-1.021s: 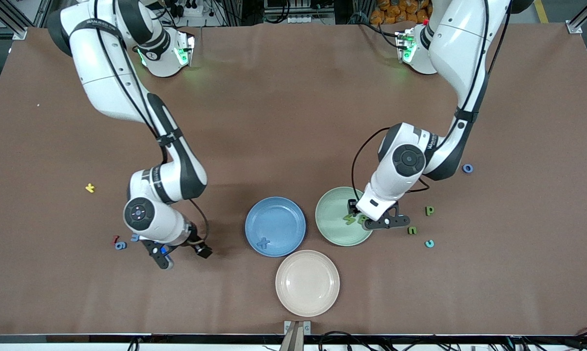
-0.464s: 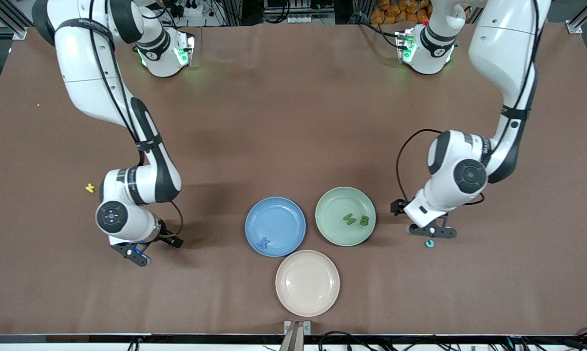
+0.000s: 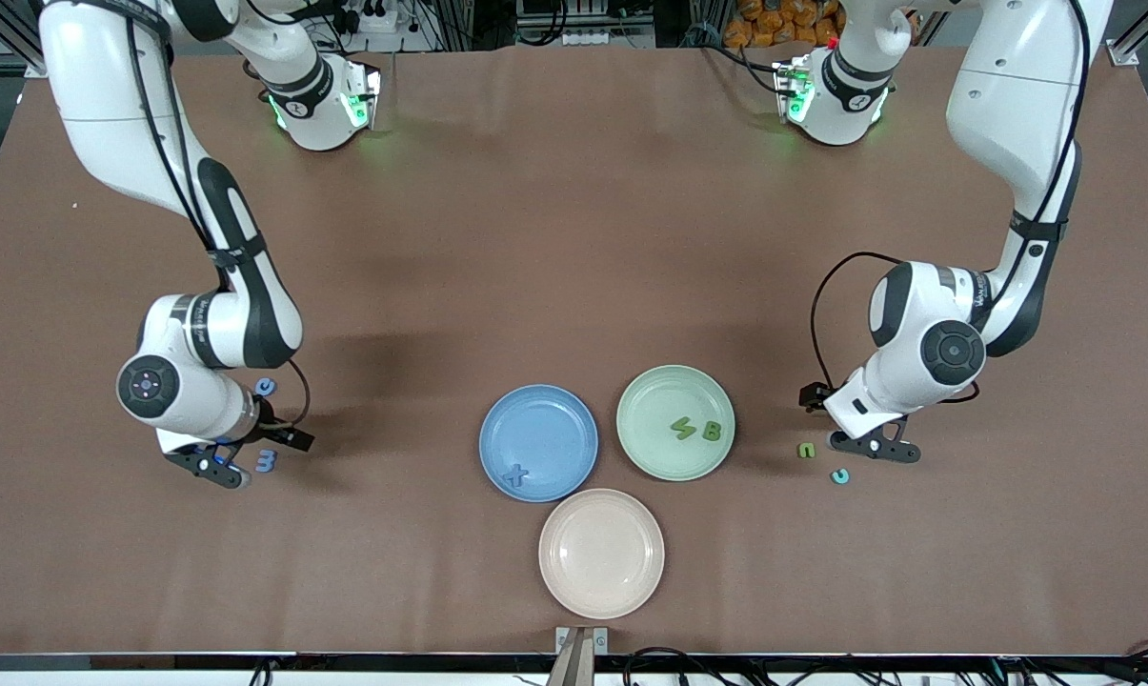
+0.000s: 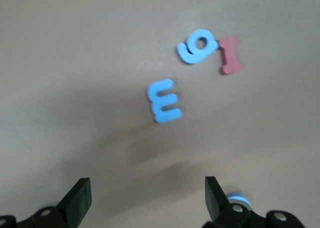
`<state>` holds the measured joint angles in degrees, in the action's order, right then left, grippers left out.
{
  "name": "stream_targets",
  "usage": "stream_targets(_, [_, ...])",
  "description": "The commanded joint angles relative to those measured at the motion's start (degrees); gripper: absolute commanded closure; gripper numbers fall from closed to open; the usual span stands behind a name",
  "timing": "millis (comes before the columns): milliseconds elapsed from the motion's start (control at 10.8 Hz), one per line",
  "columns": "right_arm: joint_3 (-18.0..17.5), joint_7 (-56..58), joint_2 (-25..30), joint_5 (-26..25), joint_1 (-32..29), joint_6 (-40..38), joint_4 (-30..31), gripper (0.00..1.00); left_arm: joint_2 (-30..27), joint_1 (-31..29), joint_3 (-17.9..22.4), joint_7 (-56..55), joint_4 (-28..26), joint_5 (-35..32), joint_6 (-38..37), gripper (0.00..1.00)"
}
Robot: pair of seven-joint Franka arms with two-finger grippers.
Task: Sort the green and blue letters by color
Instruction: 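Reach the right gripper to blue e while the left gripper grasps green d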
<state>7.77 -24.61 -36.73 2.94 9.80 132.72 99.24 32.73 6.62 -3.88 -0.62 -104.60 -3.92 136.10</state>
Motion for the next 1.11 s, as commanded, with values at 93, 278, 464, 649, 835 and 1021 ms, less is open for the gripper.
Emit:
stream_targets(93, [-0.9, 7.6, 5.4, -0.9, -3.0, 13.3, 15.4, 0.00, 1.1, -3.5, -1.3, 1.4, -3.9, -3.5, 6.3, 0.00])
stream_targets(278, [-1.0, 10.0, 5.6, -0.8, -4.1, 13.6, 16.5, 0.00, 1.6, -3.9, -1.4, 1.4, -4.3, -3.5, 7.1, 0.00])
stream_targets(464, [-1.2, 13.4, 6.3, -0.6, -6.3, 13.0, 17.0, 0.00, 1.7, -4.0, -1.4, 1.2, -4.9, -3.4, 7.9, 0.30])
stream_targets(649, [-1.3, 14.0, 8.5, -0.1, -6.5, 8.5, 17.6, 0.00, 2.4, -3.8, -1.4, 0.6, -4.9, -3.1, 8.2, 0.52])
stream_targets(835, [-1.4, 14.1, 9.9, 3.2, -6.5, 4.1, 17.6, 0.00, 2.4, -3.8, -1.4, 0.6, -4.9, -3.0, 8.4, 0.88])
stream_targets(1021, [-1.4, 14.4, 9.8, 4.8, -6.5, 3.6, 17.5, 0.00, 2.0, -3.5, -1.4, -0.2, -4.4, -2.6, 8.3, 1.00])
